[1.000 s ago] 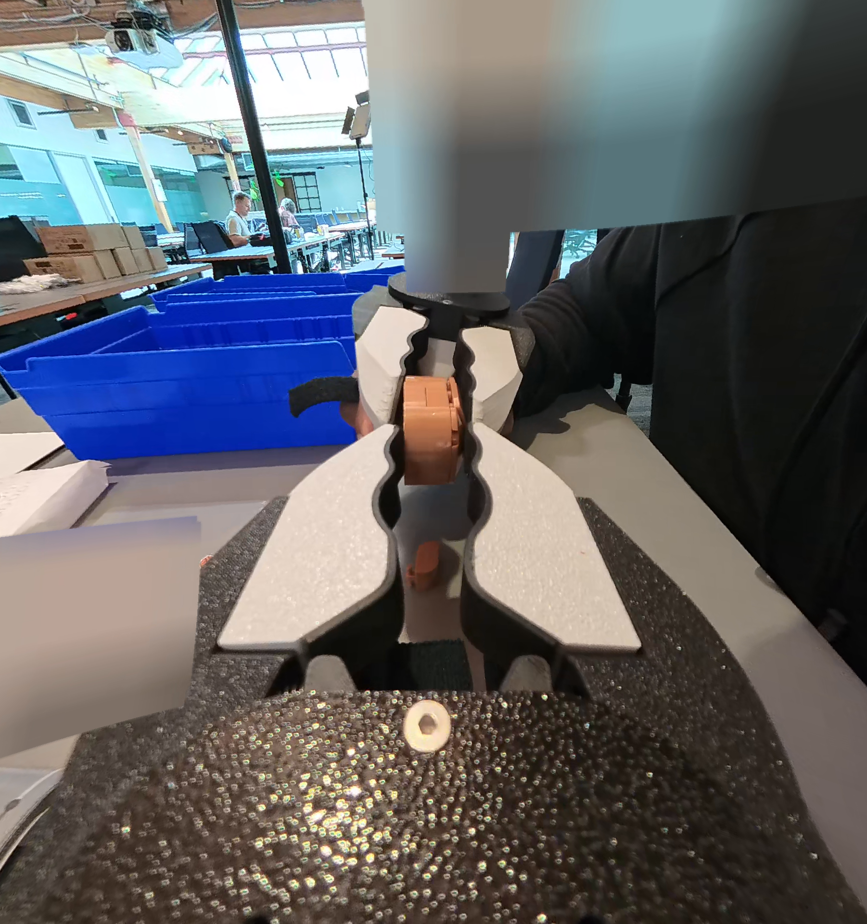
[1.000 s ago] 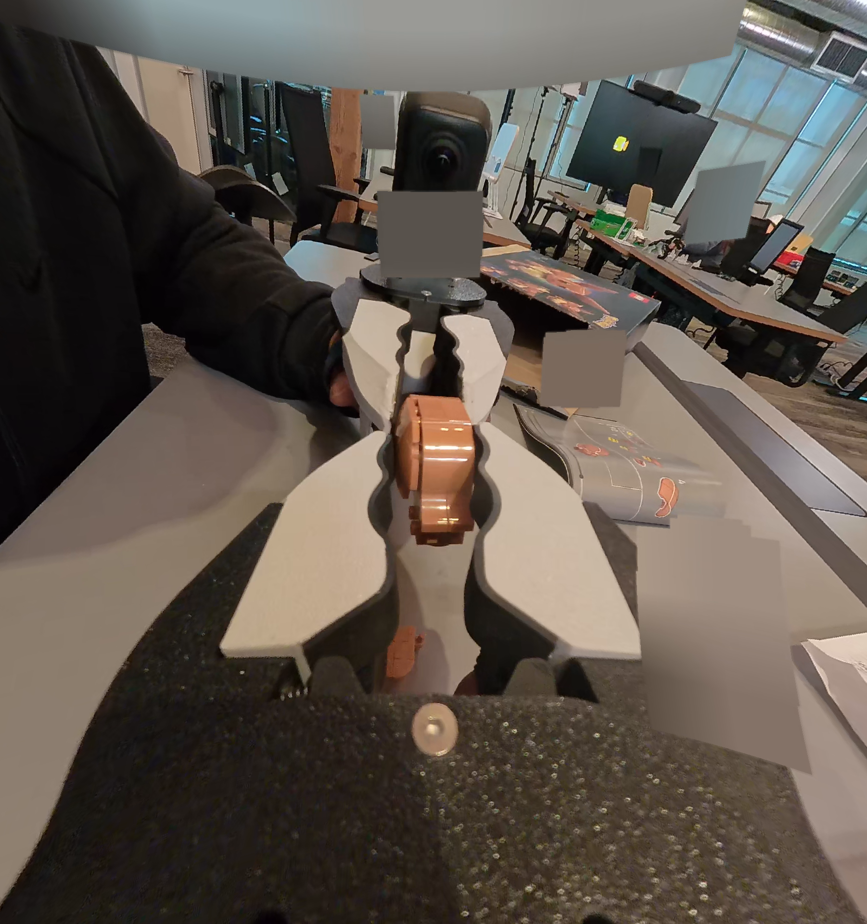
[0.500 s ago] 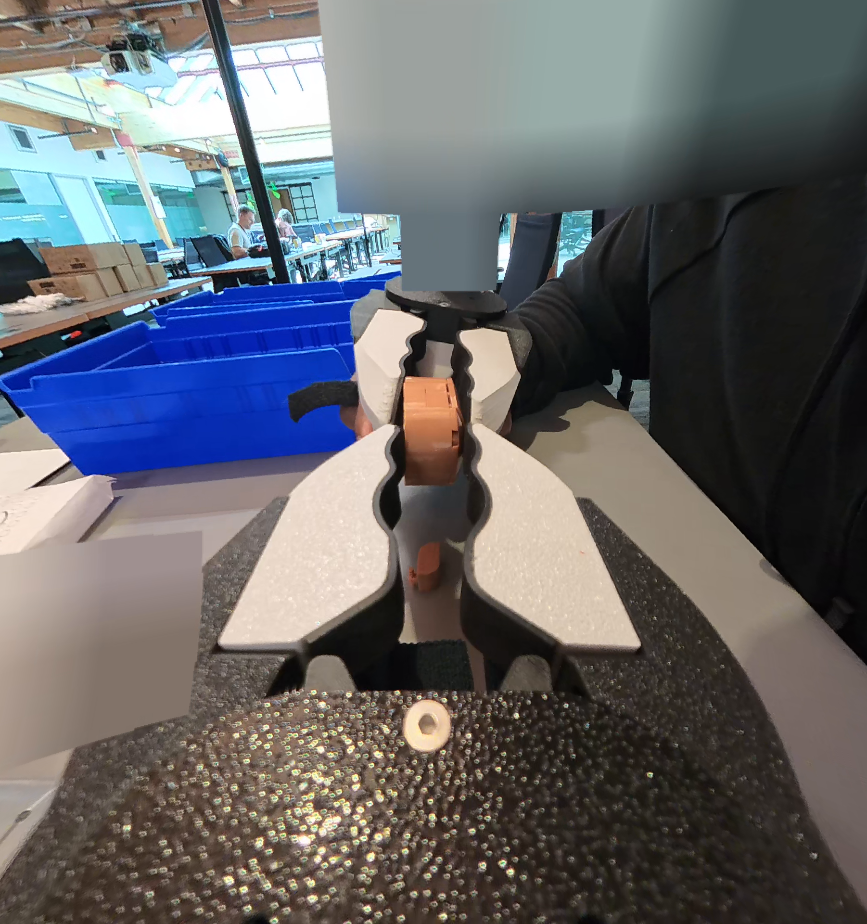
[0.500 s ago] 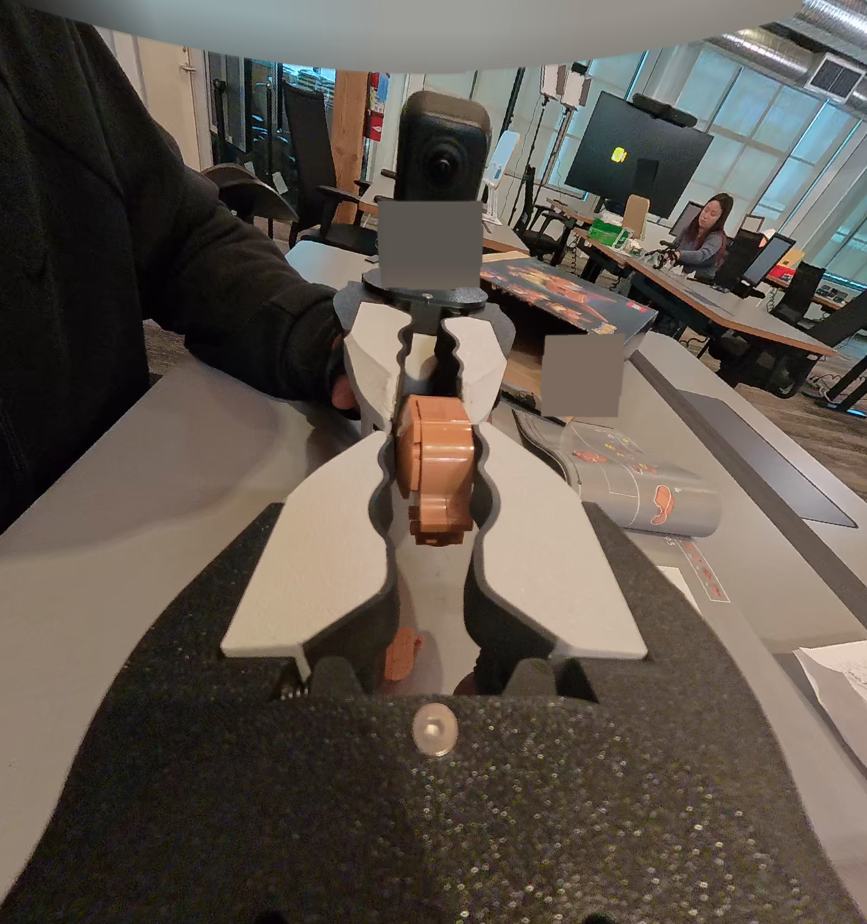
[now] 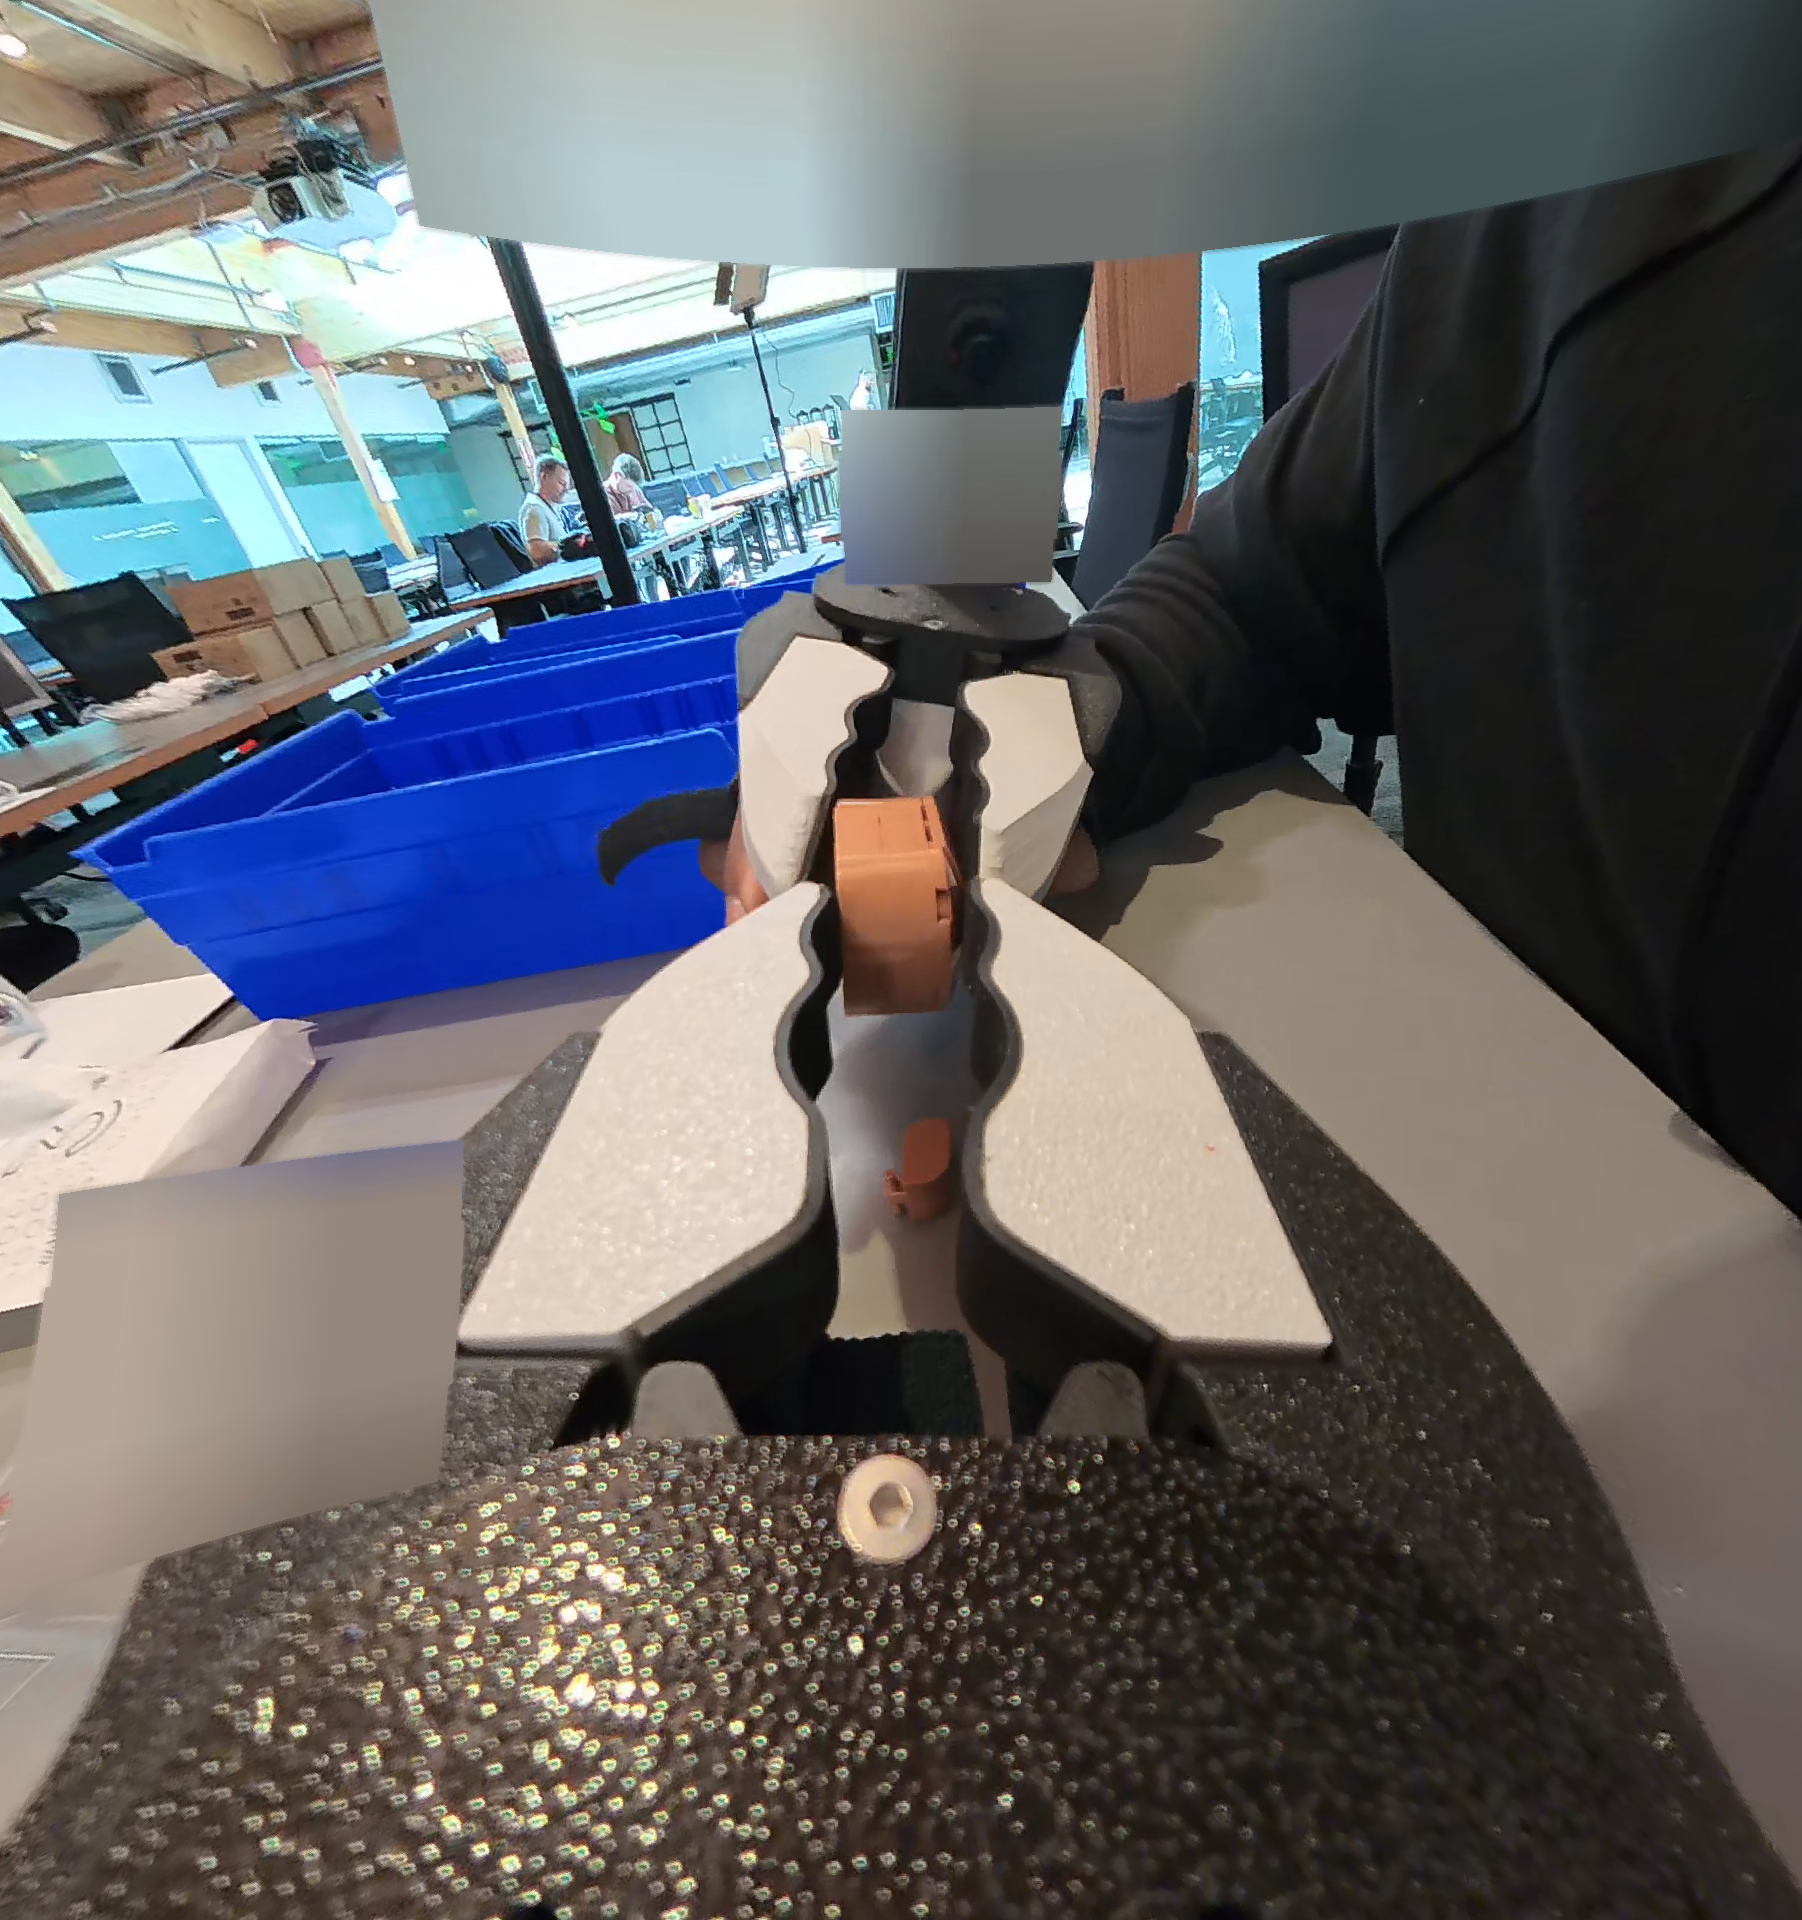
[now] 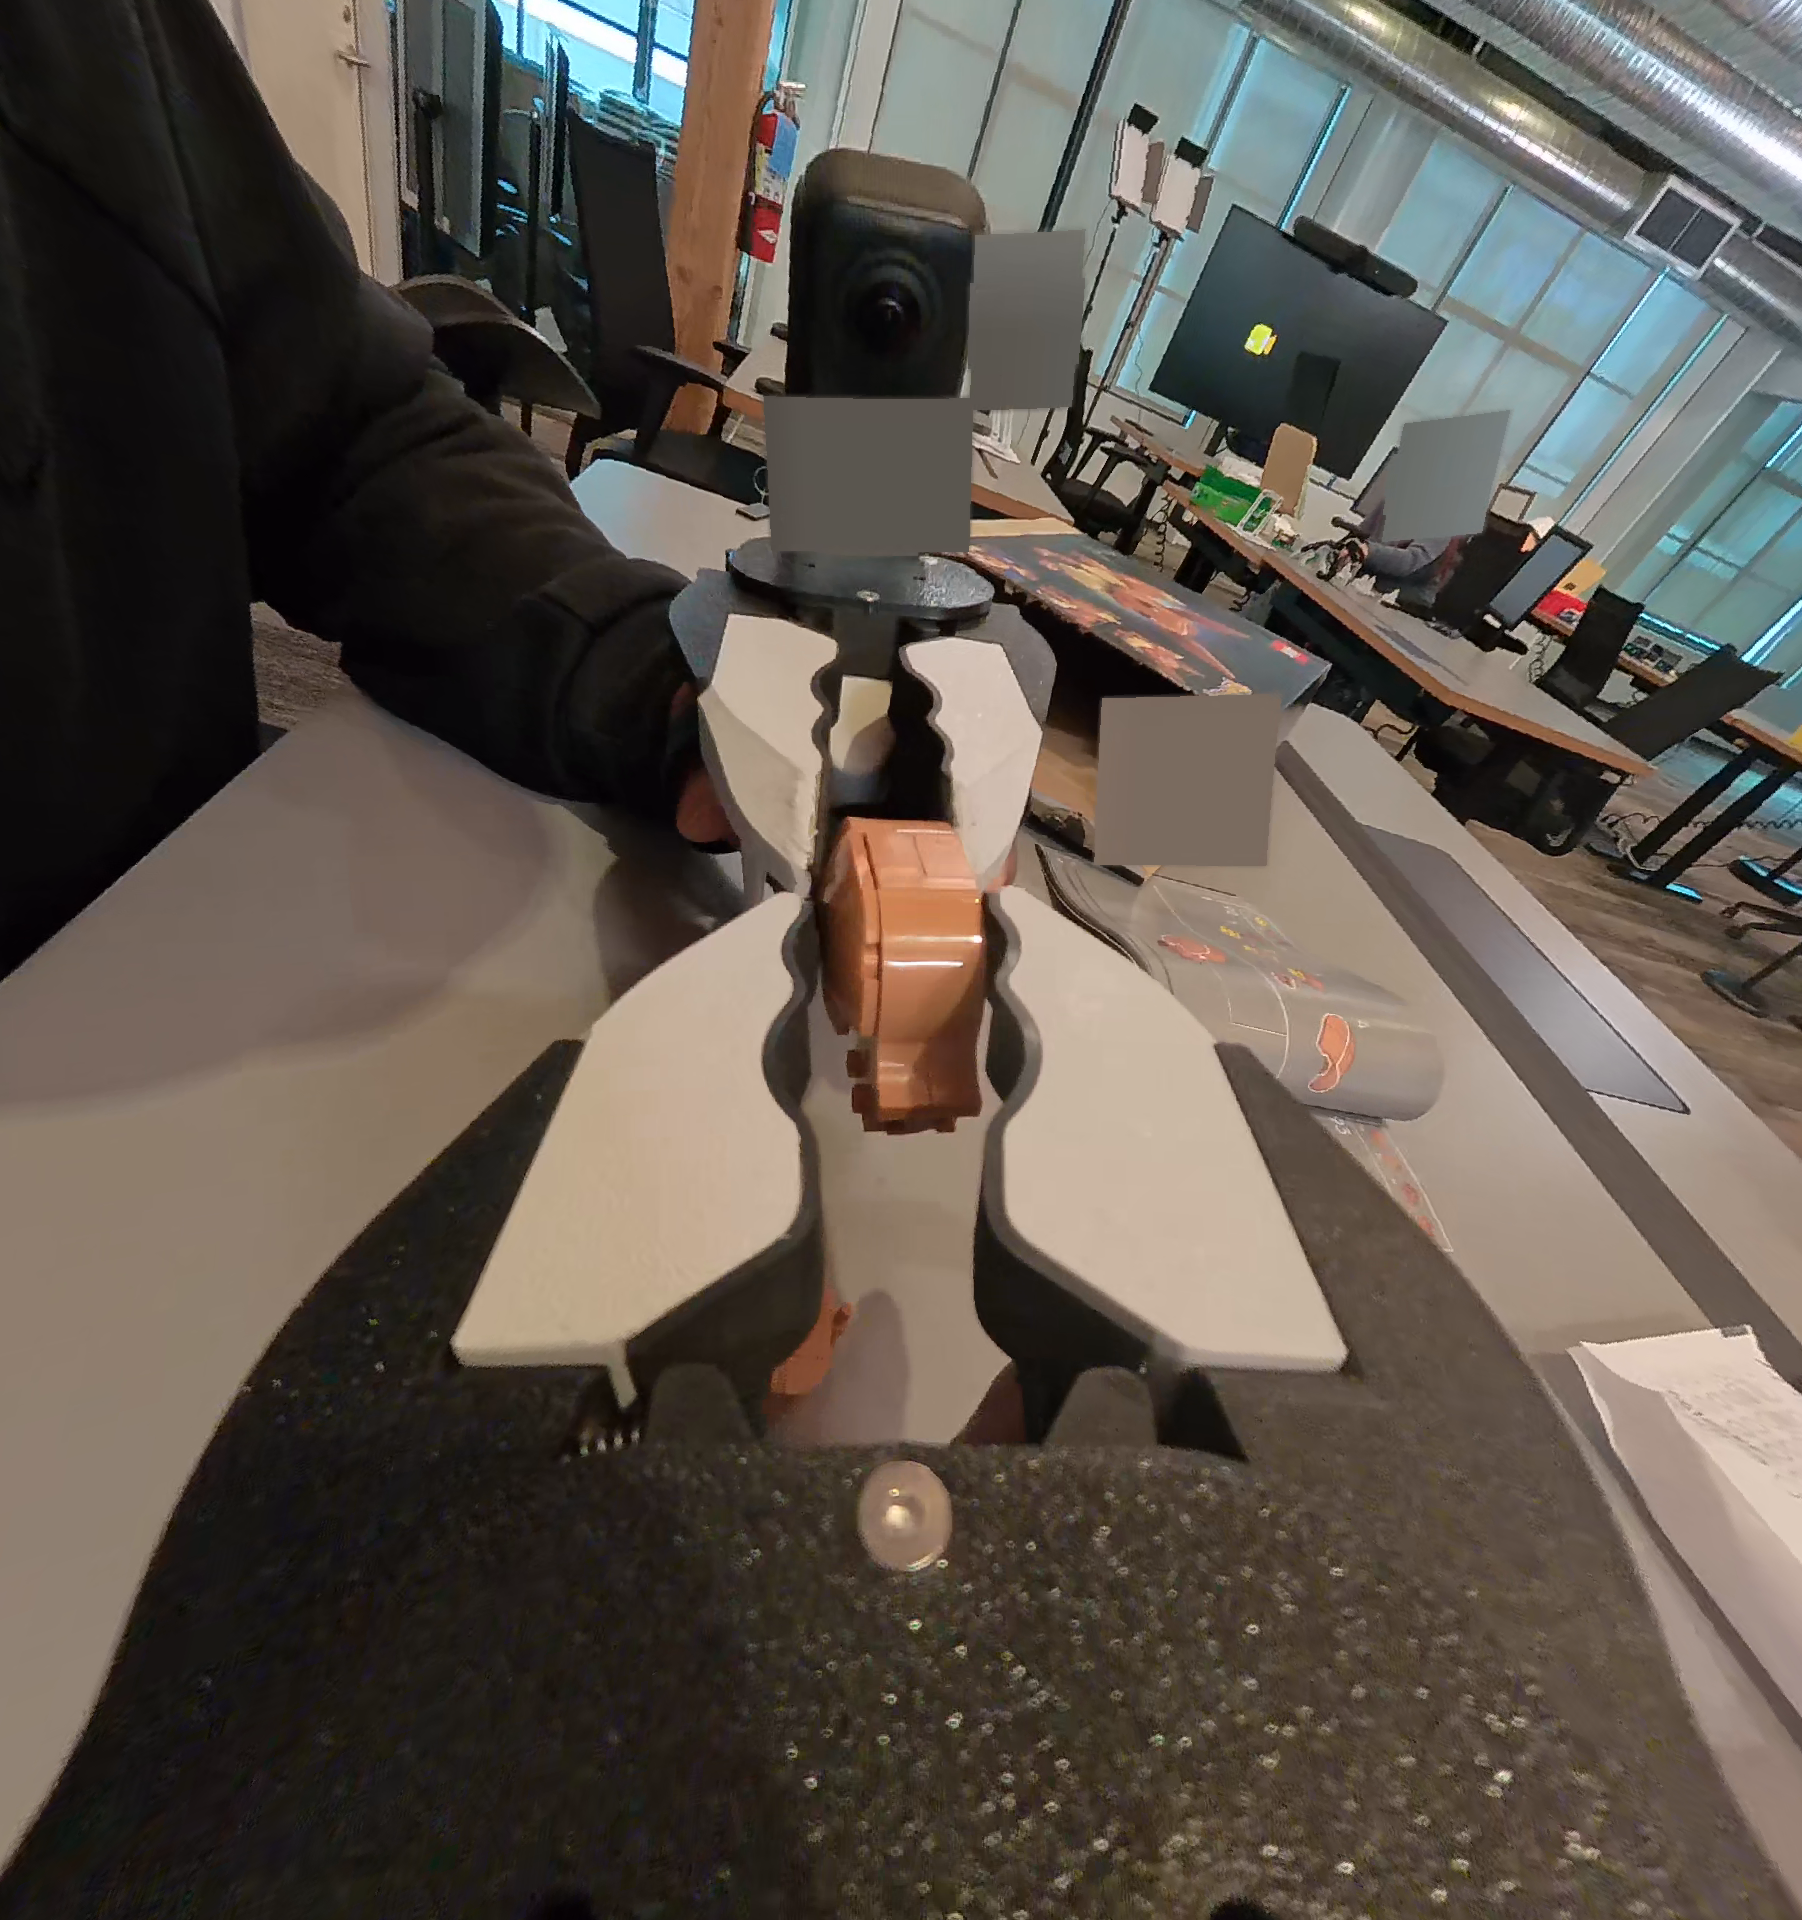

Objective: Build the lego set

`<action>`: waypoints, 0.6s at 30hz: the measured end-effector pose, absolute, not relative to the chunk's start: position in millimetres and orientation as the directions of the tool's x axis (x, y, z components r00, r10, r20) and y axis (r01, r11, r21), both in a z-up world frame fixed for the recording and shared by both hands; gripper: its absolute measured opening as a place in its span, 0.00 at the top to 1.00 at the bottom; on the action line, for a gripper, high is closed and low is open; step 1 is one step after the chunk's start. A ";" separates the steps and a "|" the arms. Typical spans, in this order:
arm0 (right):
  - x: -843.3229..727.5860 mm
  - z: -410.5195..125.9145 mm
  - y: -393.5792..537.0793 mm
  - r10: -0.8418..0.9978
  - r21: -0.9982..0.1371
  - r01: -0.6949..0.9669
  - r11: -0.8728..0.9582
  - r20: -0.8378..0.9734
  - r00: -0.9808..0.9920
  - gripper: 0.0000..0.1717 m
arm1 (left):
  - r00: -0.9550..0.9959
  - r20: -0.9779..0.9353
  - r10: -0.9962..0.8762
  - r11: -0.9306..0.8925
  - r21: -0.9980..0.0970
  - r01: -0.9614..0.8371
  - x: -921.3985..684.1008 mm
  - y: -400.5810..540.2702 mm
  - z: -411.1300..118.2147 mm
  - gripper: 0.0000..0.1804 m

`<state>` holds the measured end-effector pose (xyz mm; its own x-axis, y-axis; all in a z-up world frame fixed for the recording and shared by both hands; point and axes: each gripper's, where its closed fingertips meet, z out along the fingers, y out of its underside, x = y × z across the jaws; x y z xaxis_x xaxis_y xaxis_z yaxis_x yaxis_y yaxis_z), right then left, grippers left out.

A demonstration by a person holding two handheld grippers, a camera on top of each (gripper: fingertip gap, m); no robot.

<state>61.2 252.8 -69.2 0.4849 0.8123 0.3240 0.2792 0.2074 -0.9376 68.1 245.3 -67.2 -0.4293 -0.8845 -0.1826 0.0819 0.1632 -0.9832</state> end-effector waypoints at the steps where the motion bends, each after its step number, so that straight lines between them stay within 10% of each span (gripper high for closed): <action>1: 61.5 -69.1 252.8 0.810 -0.936 0.282 0.212 0.330 0.485 0.83 | -0.426 -0.185 -0.885 0.165 -0.983 0.084 68.3 245.5 -67.2 0.88; 18: 67.7 -68.3 248.1 0.796 -0.908 0.314 0.278 0.400 0.454 0.85 | -0.385 -0.357 -0.851 0.337 -0.934 0.121 64.4 246.9 -67.4 0.88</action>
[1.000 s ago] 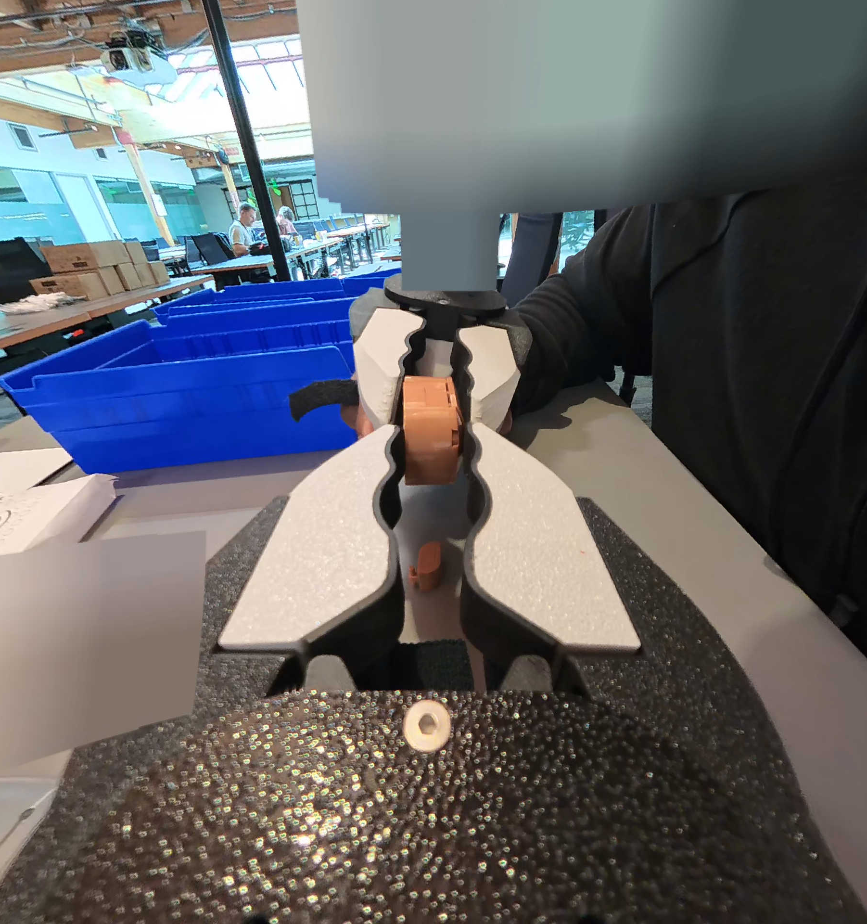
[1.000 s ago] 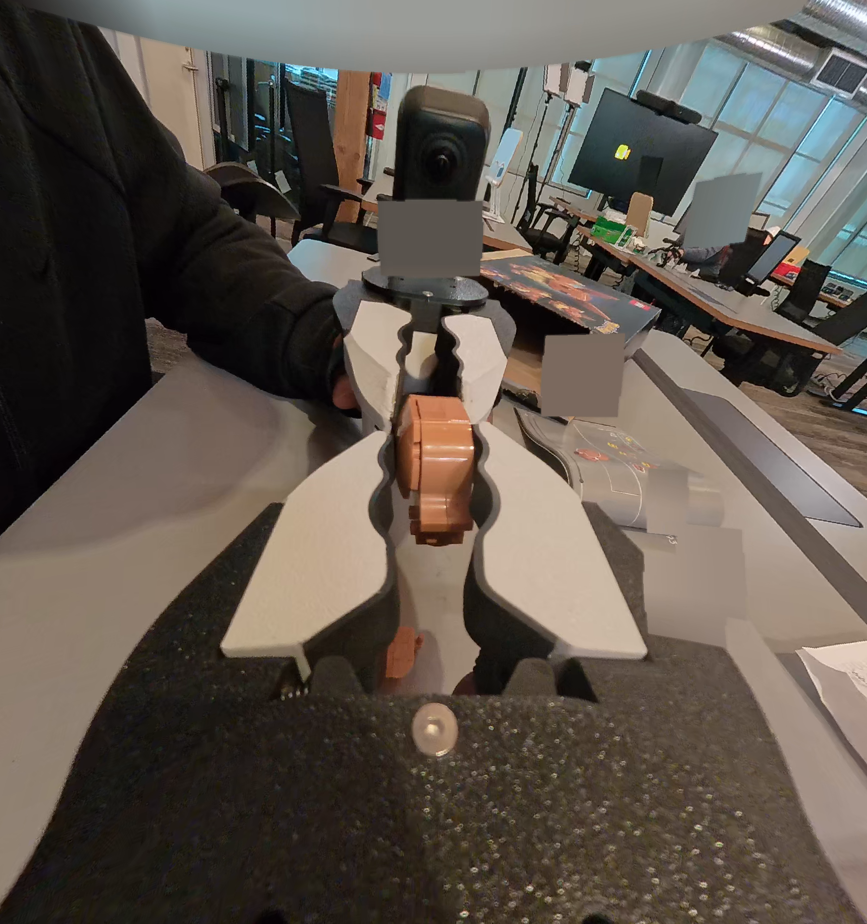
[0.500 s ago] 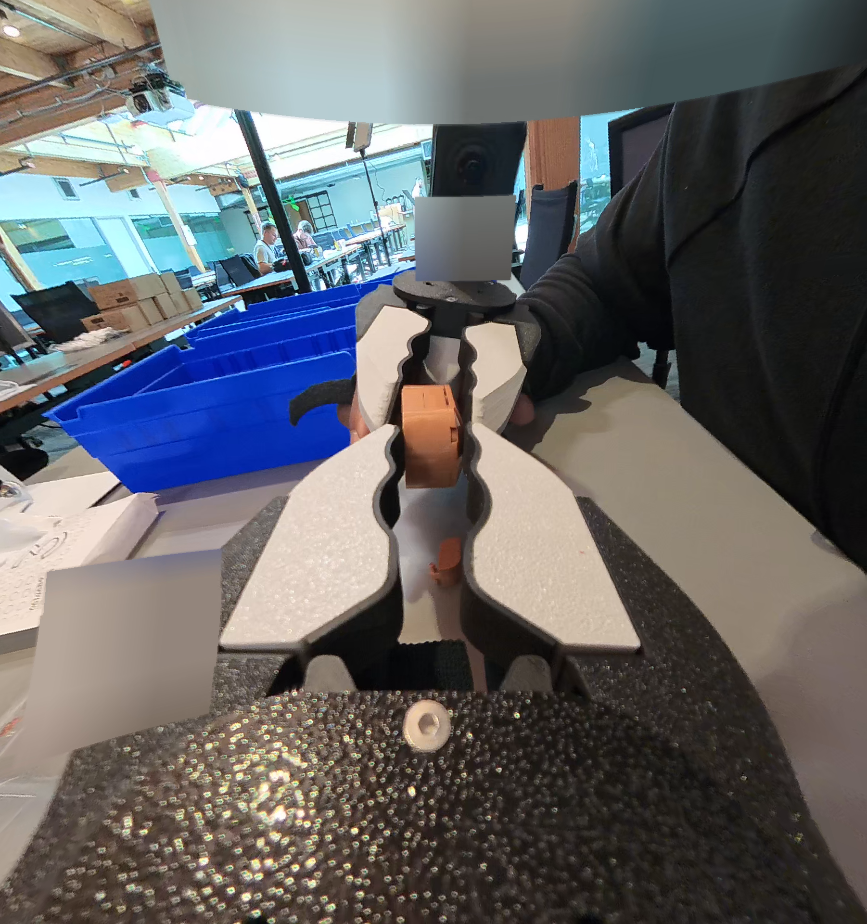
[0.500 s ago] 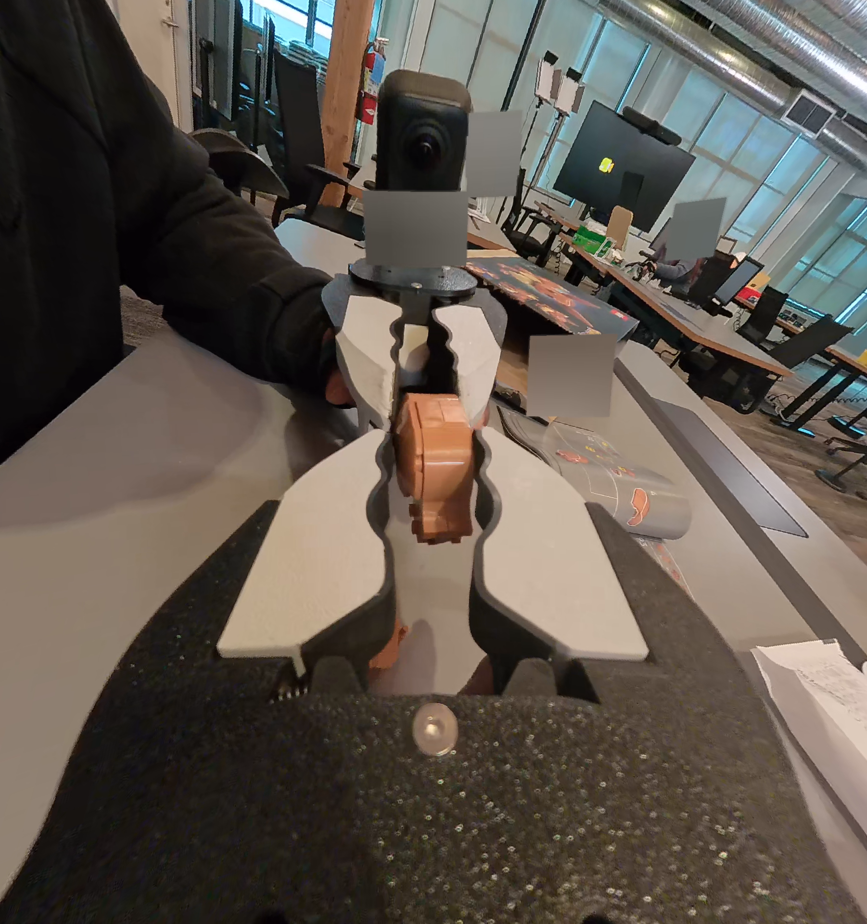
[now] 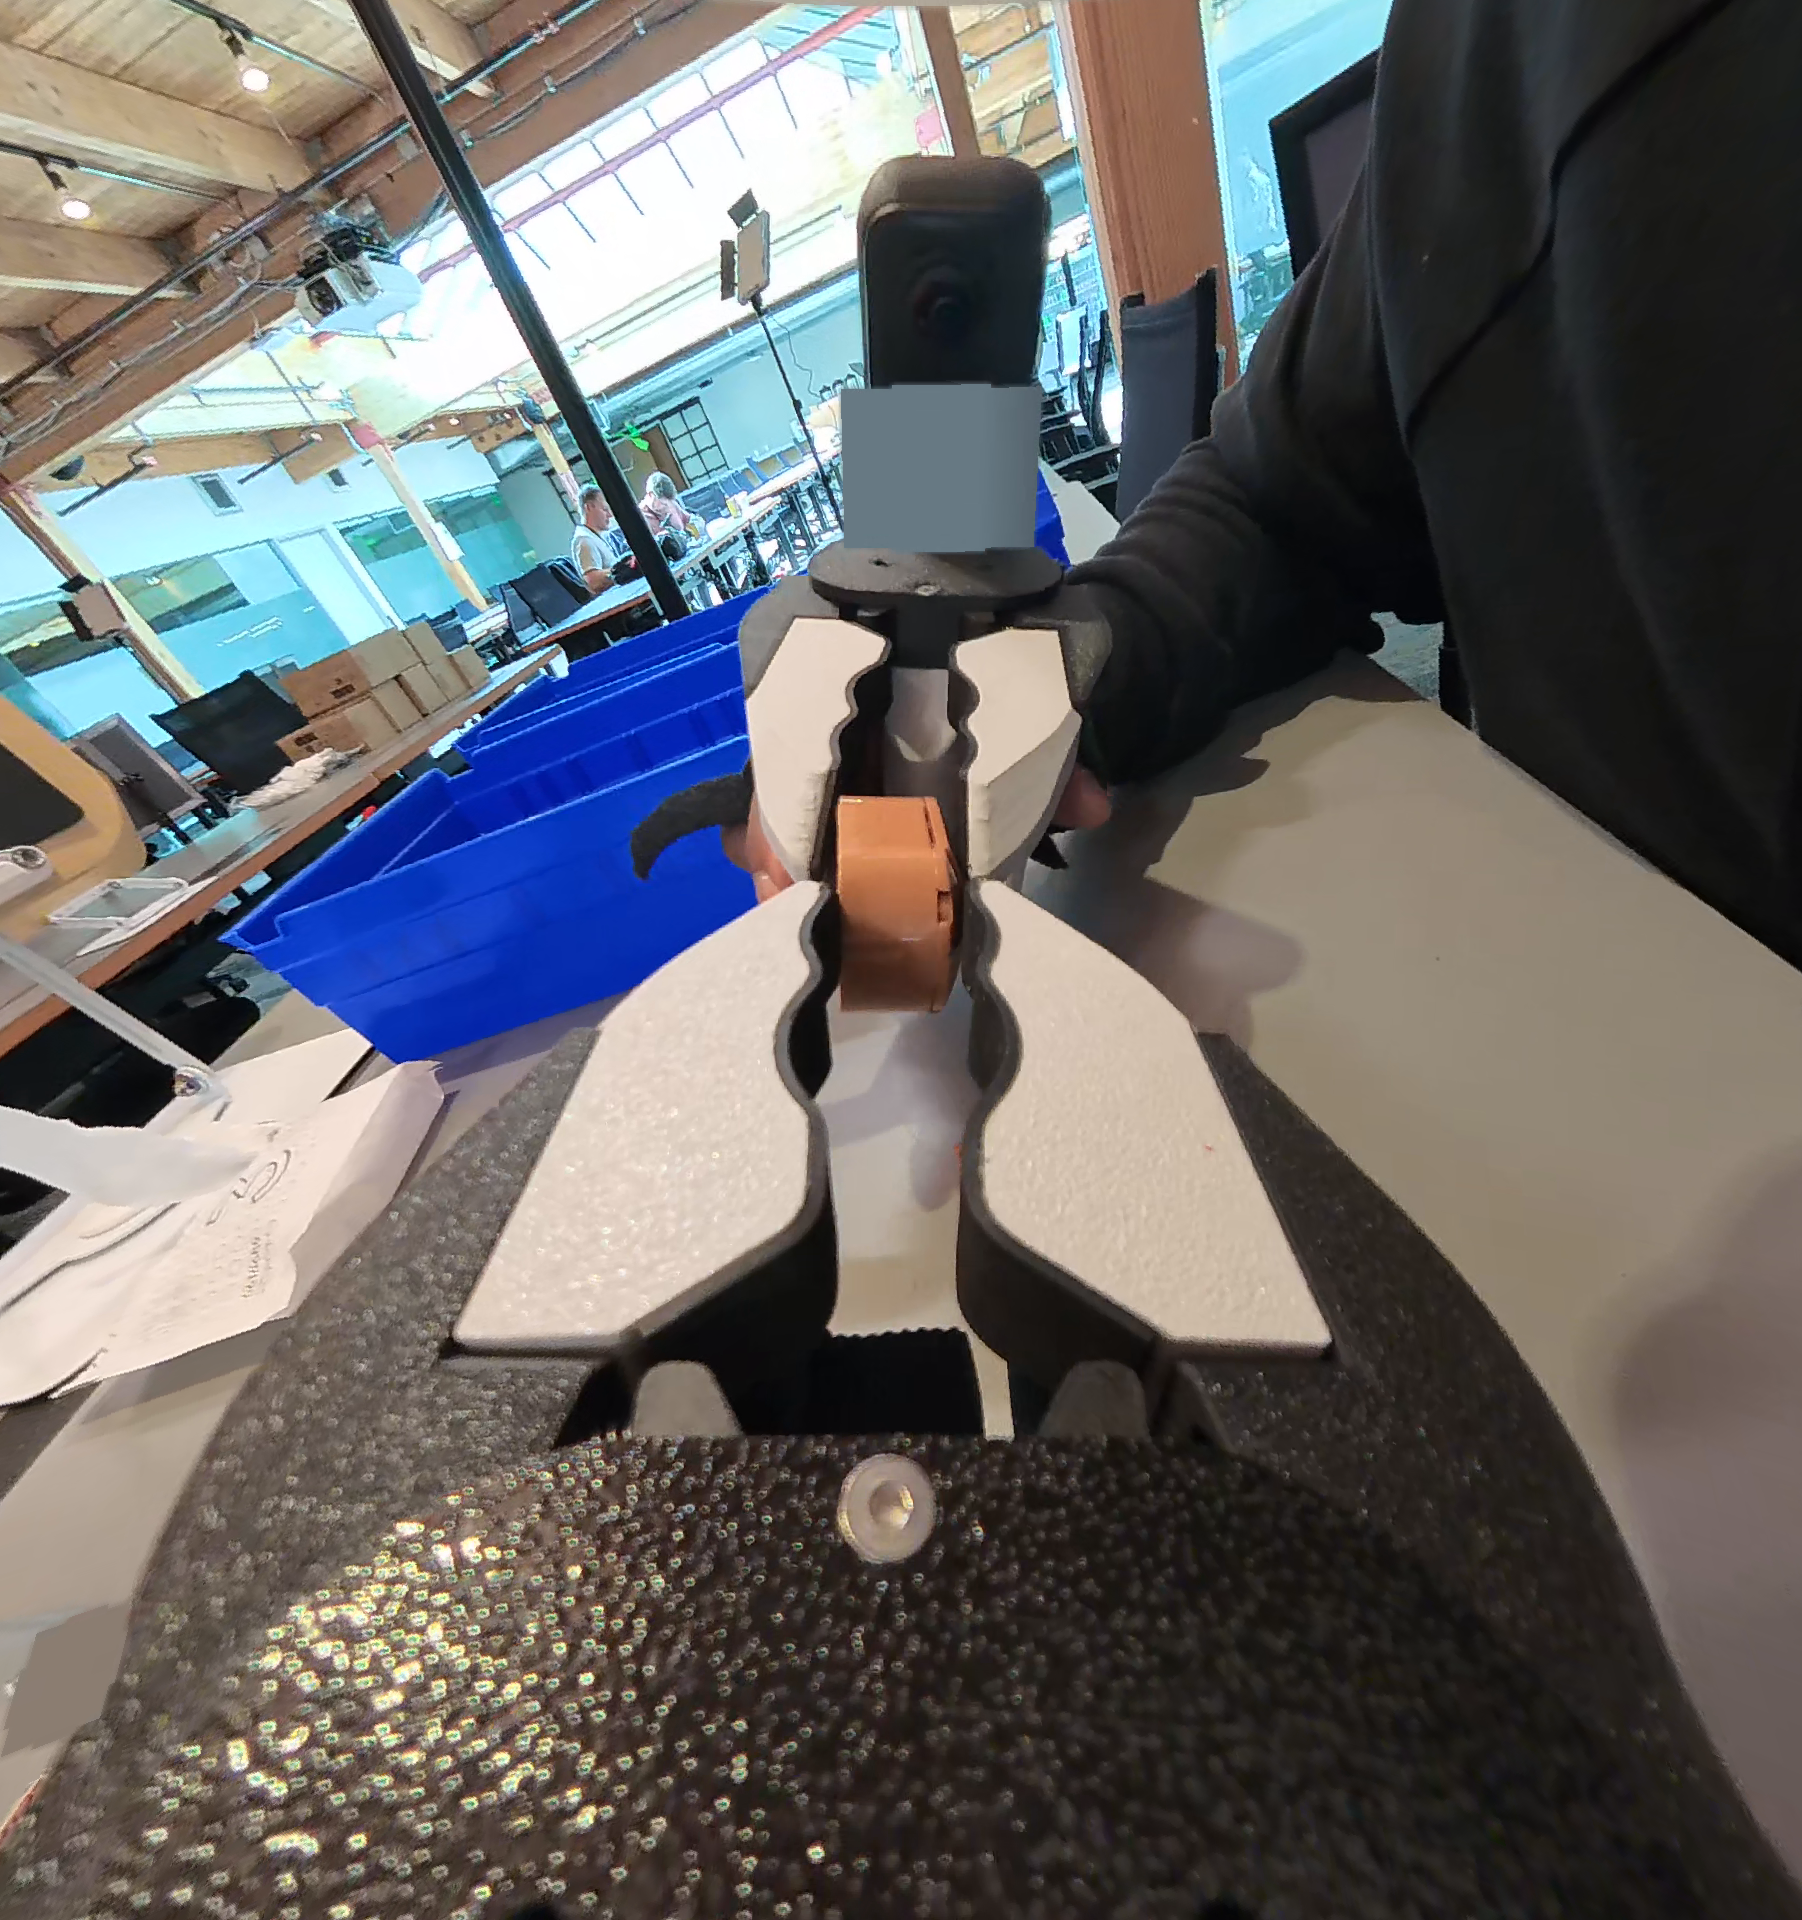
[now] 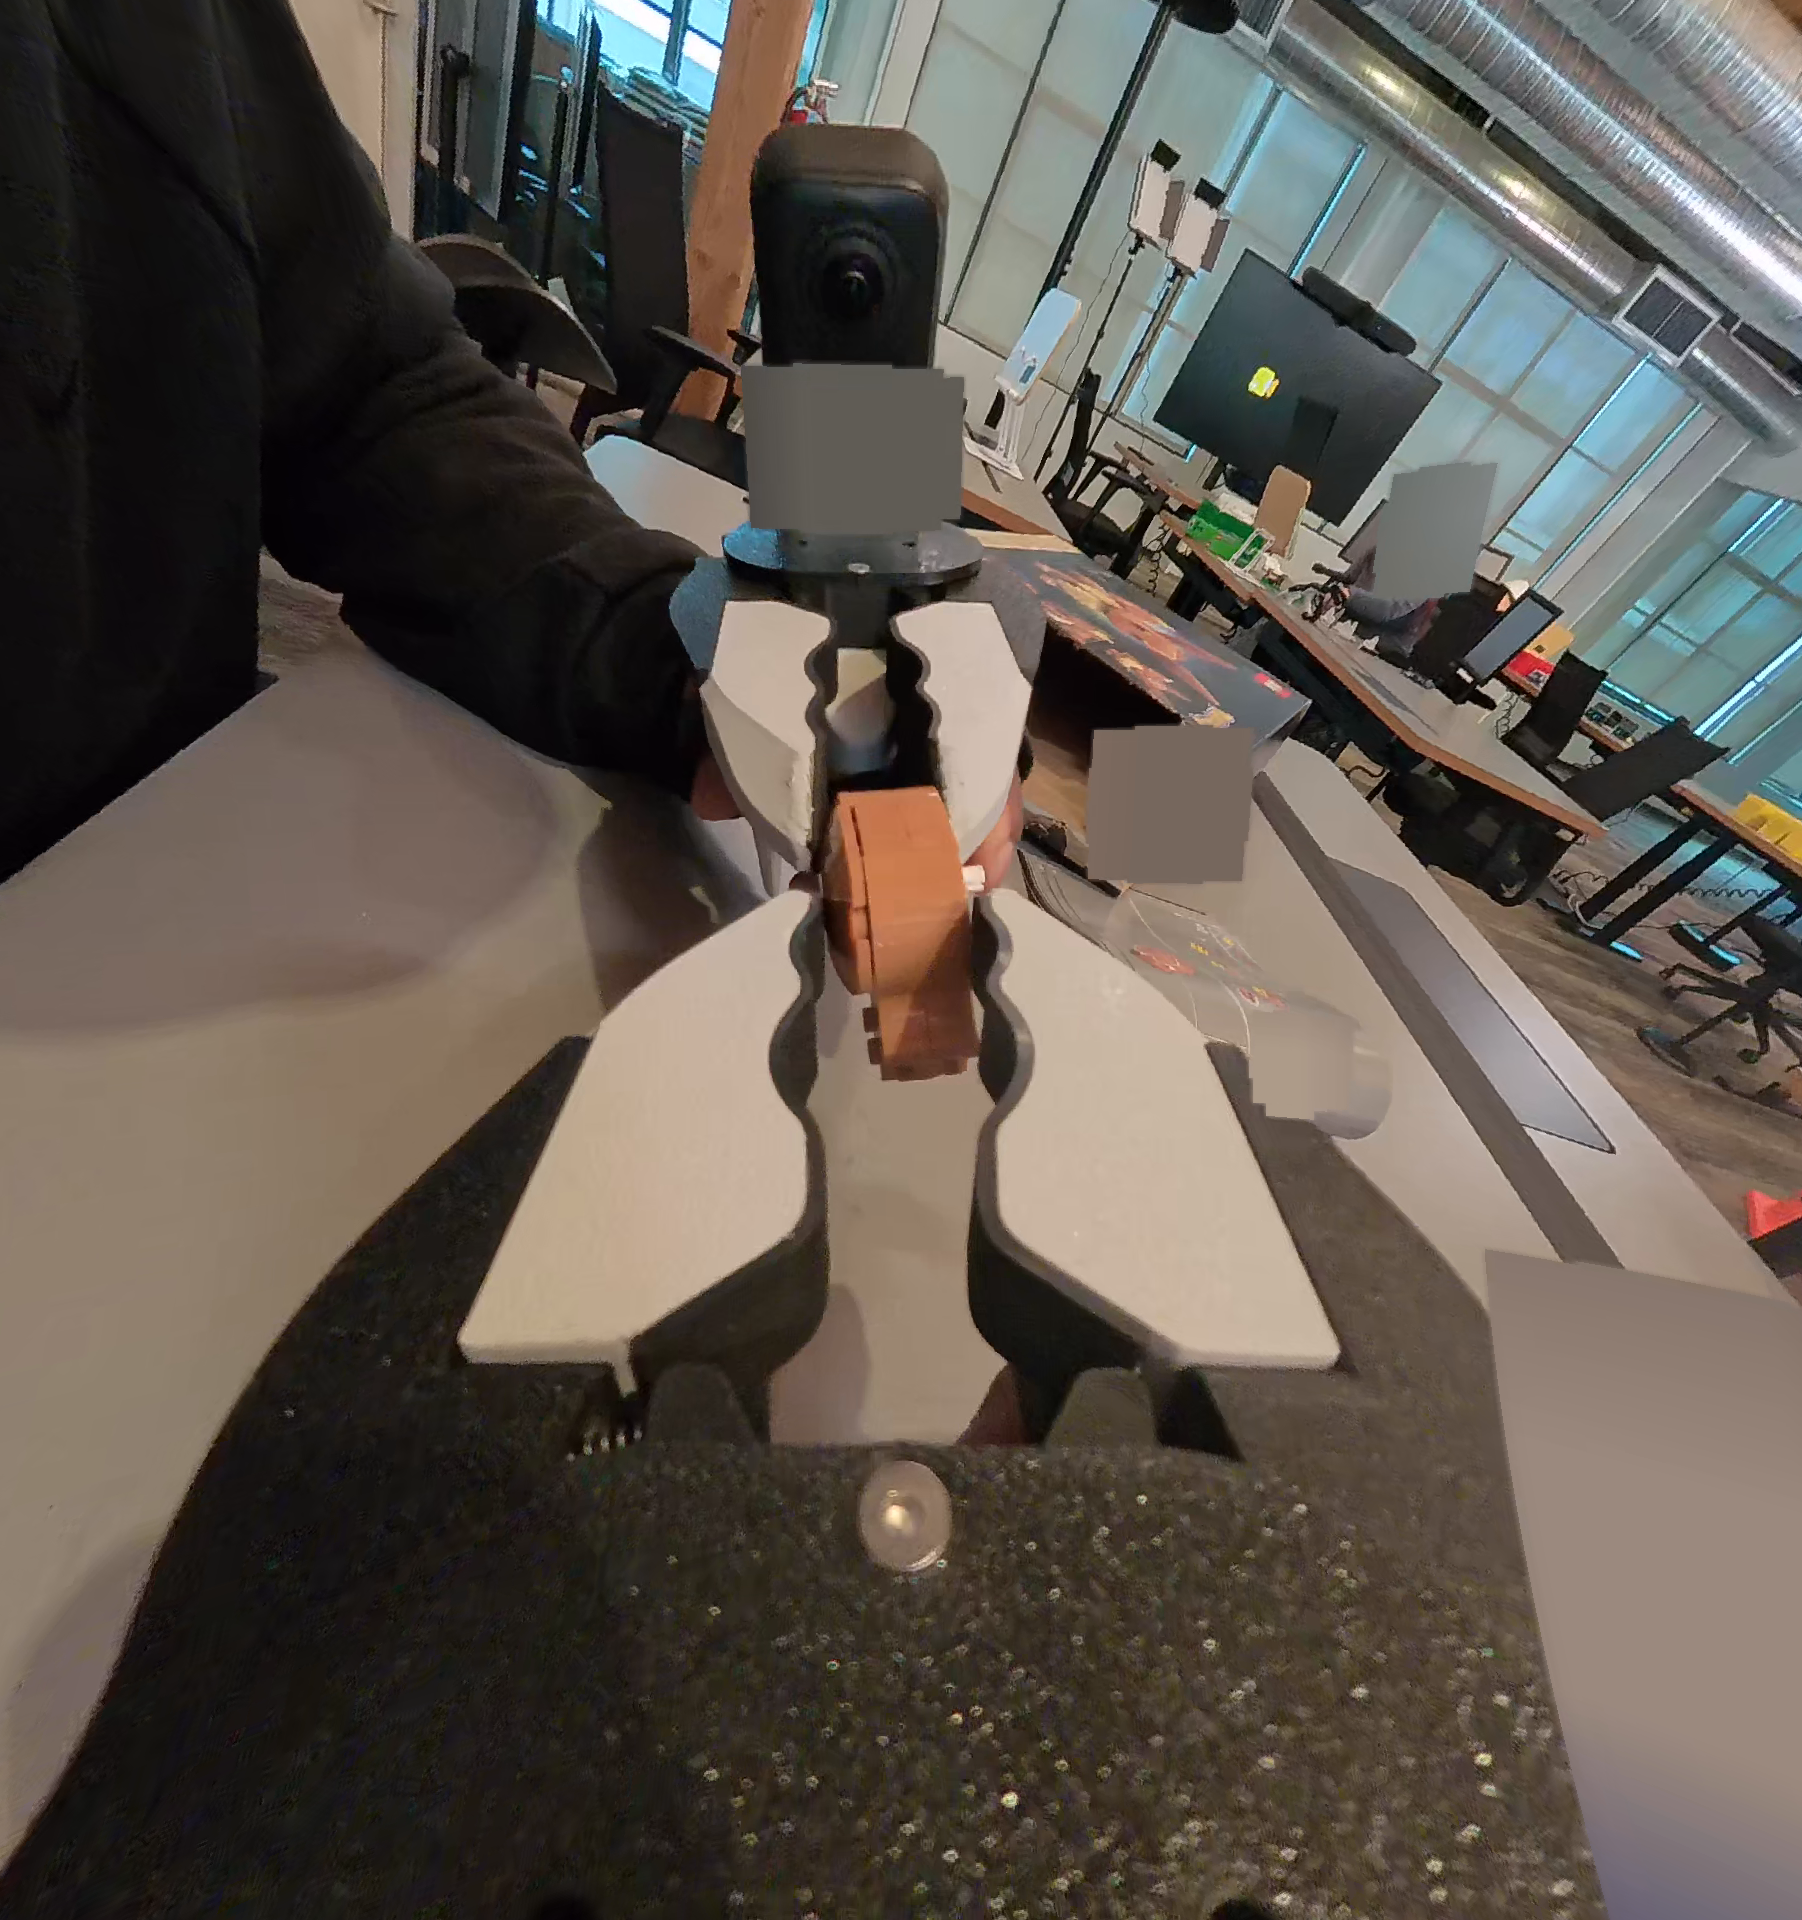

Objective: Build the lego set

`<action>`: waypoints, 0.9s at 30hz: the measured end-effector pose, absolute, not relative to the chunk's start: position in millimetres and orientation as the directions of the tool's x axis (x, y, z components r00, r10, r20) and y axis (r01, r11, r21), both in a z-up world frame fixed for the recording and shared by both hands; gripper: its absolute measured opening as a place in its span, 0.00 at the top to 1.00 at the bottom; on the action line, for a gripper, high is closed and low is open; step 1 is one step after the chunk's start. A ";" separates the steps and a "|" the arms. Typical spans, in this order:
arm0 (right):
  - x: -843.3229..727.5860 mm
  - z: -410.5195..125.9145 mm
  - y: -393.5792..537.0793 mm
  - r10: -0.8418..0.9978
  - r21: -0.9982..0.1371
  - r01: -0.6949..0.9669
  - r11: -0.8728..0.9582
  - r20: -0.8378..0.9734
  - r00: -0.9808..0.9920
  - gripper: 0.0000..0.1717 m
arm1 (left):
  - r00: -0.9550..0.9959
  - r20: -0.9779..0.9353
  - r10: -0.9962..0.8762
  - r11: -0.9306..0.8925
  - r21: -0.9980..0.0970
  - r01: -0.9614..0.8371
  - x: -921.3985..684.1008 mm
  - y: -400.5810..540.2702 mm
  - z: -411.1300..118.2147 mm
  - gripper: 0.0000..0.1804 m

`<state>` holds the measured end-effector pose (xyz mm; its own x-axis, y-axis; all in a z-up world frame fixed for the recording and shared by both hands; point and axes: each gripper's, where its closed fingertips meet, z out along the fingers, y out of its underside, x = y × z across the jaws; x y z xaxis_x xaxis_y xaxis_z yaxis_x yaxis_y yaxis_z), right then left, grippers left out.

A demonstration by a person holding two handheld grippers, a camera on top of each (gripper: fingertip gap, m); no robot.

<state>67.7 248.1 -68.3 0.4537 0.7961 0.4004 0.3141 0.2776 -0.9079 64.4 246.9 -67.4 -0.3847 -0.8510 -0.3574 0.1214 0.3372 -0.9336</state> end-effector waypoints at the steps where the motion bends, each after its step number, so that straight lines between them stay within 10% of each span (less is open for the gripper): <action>1: 67.4 -68.5 247.1 0.794 -0.903 0.318 0.288 0.411 0.448 0.85 | -0.387 -0.360 -0.849 0.340 -0.932 0.121 64.4 246.3 -67.9 0.88; 27: 69.8 -70.3 250.4 0.840 -0.933 0.300 0.201 0.321 0.437 0.86 | -0.393 -0.301 -0.869 0.280 -0.954 0.111 65.8 247.6 -68.5 0.88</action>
